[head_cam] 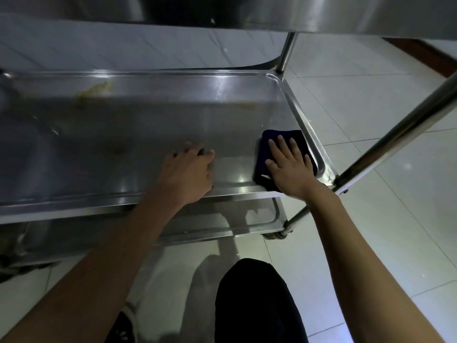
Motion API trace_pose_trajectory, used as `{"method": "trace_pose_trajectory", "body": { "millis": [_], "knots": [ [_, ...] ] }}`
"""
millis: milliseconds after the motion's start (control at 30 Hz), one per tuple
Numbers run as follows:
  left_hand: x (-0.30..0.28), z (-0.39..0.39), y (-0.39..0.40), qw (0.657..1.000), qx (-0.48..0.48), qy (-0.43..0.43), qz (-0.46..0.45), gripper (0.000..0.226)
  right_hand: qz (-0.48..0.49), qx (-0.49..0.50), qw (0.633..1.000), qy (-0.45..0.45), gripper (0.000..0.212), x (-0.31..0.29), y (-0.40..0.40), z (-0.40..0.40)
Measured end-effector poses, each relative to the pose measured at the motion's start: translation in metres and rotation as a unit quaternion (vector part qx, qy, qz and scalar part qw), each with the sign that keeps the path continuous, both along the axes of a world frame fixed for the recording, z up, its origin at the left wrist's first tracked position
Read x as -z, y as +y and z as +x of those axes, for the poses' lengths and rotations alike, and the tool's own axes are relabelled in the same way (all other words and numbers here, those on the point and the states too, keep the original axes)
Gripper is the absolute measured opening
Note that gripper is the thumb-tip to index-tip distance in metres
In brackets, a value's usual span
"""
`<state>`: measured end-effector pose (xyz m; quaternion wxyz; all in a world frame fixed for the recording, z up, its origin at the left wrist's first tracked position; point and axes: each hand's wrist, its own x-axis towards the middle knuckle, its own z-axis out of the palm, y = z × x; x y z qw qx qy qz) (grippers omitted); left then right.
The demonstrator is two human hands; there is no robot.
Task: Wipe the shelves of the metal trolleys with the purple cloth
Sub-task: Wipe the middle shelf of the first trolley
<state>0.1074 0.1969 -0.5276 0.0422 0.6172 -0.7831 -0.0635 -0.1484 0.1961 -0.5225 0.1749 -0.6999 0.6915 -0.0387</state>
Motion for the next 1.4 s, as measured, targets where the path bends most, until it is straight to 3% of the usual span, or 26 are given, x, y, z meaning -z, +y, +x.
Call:
{"method": "trace_pose_trajectory", "body": {
  "millis": [233,333,467,733,933,1133,1400],
  "knots": [
    [0.003,0.017,0.053,0.993,-0.022,0.09,-0.074,0.05,0.0,-0.075,0.997,0.004,0.062,0.0,-0.011,0.034],
    [0.0,0.033,0.071,0.99,-0.044,0.077,-0.113,0.038,-0.013,-0.102,0.995,0.011,0.061,0.003,-0.011,0.046],
    [-0.016,0.067,0.085,0.99,-0.034,0.047,-0.128,0.041,-0.002,-0.103,0.994,0.029,0.062,0.001,-0.003,0.057],
    [-0.026,0.206,0.118,0.991,-0.077,0.03,-0.109,0.042,-0.028,-0.104,0.994,0.026,0.062,0.007,0.006,0.135],
    [-0.013,0.318,0.134,0.99,-0.11,-0.008,-0.087,0.043,-0.023,-0.13,0.986,0.102,0.059,0.009,0.008,0.191],
    [0.011,0.34,0.121,0.989,-0.017,-0.006,-0.148,0.038,-0.031,-0.094,0.993,0.067,0.062,0.008,0.021,0.283],
    [0.014,0.347,0.113,0.993,0.01,0.024,-0.116,0.041,-0.02,-0.101,0.987,0.121,0.055,0.002,0.032,0.349]
  ]
}}
